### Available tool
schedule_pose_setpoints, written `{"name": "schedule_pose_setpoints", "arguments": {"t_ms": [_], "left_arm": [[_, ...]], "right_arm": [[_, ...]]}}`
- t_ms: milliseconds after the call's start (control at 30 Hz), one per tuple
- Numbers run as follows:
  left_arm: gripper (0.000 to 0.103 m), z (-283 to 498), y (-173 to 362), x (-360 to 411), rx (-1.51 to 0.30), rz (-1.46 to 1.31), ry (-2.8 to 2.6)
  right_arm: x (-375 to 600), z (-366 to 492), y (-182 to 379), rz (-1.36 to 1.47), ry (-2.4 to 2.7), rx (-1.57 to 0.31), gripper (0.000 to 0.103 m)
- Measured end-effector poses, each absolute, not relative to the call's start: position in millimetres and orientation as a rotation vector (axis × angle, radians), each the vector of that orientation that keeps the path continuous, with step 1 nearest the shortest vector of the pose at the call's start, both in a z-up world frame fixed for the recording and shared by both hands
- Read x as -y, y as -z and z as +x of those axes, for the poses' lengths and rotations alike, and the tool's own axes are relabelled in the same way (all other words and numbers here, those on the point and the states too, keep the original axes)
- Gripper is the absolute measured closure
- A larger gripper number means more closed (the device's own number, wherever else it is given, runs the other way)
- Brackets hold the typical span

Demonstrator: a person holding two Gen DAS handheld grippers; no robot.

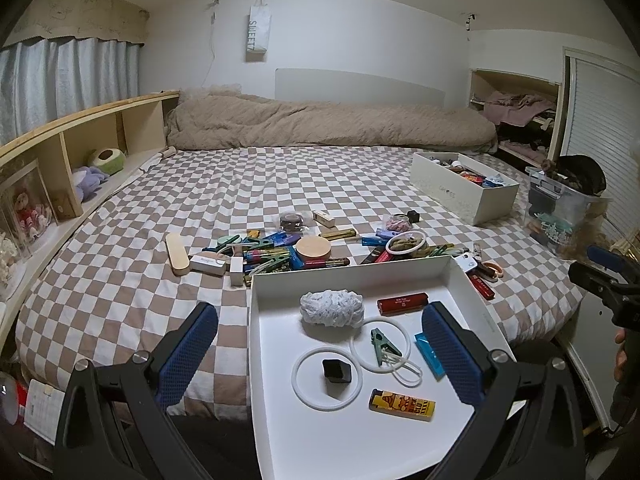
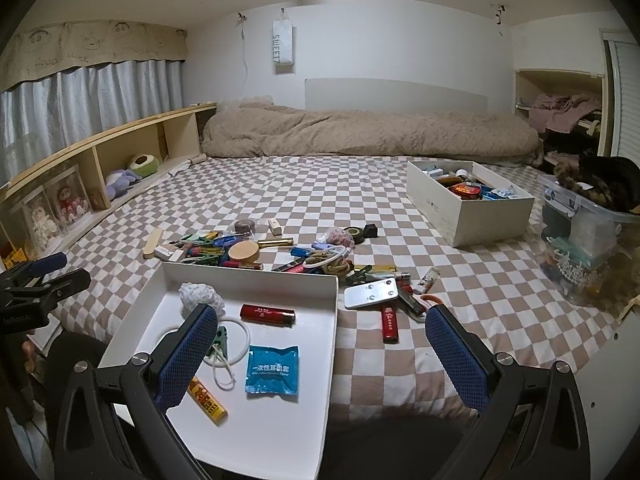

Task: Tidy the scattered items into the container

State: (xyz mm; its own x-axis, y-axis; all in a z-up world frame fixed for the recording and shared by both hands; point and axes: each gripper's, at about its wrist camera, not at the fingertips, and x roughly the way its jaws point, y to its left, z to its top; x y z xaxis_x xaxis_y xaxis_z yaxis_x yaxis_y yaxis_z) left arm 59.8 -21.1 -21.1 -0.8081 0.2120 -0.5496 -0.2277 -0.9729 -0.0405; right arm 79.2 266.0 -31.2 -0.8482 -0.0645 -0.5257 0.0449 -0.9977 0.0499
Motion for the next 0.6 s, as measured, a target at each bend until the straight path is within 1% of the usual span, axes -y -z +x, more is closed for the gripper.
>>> {"name": "schedule_pose_setpoints", "arguments": {"t_ms": [600], "left_arm": [[0.0,58.6,22.1,19.5,-0.047,-0.837,-2.787]], "right_arm": [[-263.0,77.6,31.5,0.852,2.964,0.039,0.0]]}}
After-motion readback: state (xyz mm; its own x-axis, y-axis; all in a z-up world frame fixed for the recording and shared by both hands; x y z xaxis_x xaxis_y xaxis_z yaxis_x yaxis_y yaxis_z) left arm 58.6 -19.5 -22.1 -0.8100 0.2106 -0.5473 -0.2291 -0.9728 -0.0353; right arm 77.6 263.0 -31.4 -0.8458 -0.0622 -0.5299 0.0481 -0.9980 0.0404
